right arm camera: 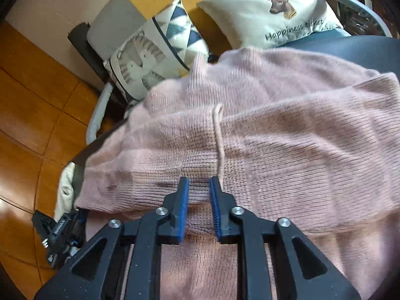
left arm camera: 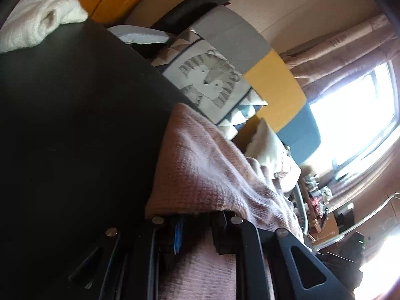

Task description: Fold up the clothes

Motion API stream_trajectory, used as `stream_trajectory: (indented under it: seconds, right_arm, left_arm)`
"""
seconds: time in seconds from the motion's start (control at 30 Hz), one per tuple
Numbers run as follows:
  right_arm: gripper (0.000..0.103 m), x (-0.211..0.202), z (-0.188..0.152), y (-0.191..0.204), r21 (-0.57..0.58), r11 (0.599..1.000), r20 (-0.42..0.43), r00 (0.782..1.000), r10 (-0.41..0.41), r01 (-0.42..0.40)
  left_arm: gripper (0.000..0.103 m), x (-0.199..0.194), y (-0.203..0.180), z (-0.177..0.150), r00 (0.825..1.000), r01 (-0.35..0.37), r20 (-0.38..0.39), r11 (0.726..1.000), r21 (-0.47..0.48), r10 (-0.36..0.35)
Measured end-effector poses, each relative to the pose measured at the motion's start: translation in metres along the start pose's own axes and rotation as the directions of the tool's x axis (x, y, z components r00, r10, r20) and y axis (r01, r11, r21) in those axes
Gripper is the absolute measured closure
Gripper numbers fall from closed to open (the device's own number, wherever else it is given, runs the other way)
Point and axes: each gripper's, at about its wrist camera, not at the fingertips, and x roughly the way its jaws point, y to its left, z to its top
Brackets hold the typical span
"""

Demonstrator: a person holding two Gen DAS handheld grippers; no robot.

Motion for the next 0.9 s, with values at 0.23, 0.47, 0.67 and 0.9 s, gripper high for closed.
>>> stream_trajectory:
  seconds: [0.23,0.47,0.67,0.9]
  right_arm:
    - [0.096,0.008,-0.006,0.032,-0.167,0.981,0.030,0.995,-0.097,0.101]
    - [0.103,-0.016,-0.005,0.042,-0.217,0.968,0.131,0.986,-0.100,0.127]
    - [0.102,-0.034,0.007,0.035,-0.188,0.975,0.168,0.982,-0.090,0.122]
    - [0.088,-0.020,-0.001,0.000,-0.050,0.996,0.096,0.993,-0.066,0.071]
  left_arm:
    - [0.085,0.015,-0.007,0.000,0.995,0.064,-0.082,0.998,0.020,-0.062]
    - [0.085,0.001,0.000,0.001,0.999,0.034,-0.003,0.999,-0.013,-0.034]
    - [0.085,-0.004,0.011,0.003,0.998,0.052,0.021,0.997,-0.050,-0.051]
    - [0.085,-0.002,0.012,0.003,0.999,0.052,0.011,0.997,-0.056,-0.052]
